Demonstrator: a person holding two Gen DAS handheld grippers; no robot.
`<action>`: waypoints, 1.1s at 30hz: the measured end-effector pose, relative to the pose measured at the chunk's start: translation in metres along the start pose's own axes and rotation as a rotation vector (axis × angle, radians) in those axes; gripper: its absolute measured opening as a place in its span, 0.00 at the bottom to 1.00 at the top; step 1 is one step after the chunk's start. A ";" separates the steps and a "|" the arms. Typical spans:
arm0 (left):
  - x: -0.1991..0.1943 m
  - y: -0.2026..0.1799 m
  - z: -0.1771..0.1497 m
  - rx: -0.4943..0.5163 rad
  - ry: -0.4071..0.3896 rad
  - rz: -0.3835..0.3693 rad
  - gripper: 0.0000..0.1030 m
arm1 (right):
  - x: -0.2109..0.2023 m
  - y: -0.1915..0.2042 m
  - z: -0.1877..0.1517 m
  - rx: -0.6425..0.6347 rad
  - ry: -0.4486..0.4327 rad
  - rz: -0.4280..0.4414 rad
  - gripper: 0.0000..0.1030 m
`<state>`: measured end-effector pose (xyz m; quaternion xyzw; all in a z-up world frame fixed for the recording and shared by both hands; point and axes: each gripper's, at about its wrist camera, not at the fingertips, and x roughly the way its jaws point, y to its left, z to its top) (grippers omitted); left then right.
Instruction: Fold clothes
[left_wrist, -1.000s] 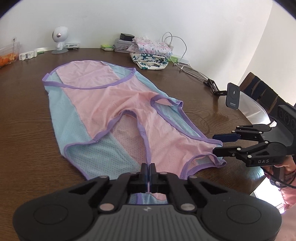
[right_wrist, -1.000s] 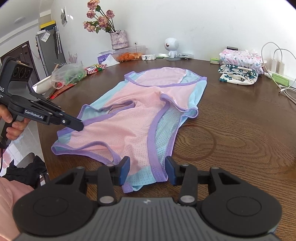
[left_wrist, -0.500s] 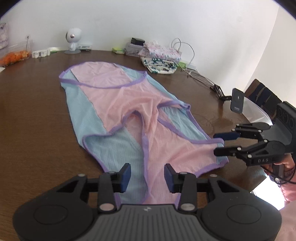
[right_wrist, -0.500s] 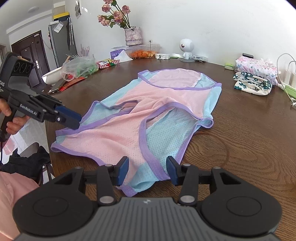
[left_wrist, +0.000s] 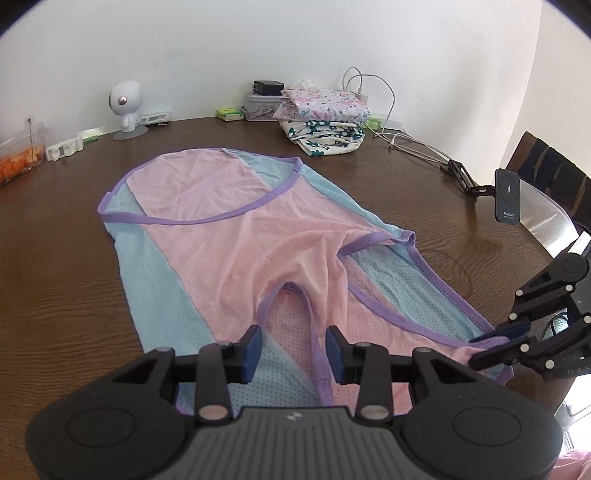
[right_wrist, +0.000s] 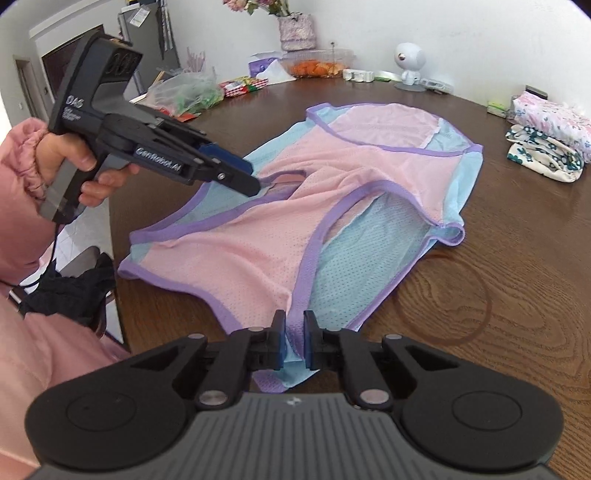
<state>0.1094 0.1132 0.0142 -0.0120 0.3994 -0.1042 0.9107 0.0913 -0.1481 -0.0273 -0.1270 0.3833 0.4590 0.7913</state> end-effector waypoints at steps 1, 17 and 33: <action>0.000 0.001 -0.002 -0.001 0.002 -0.012 0.34 | -0.002 0.002 -0.001 -0.011 0.013 0.012 0.08; 0.004 0.002 -0.016 0.004 0.052 -0.109 0.16 | 0.027 -0.008 0.031 0.089 0.015 0.062 0.09; -0.020 -0.002 -0.031 0.053 0.020 -0.097 0.14 | -0.010 -0.006 0.027 0.105 -0.037 0.073 0.35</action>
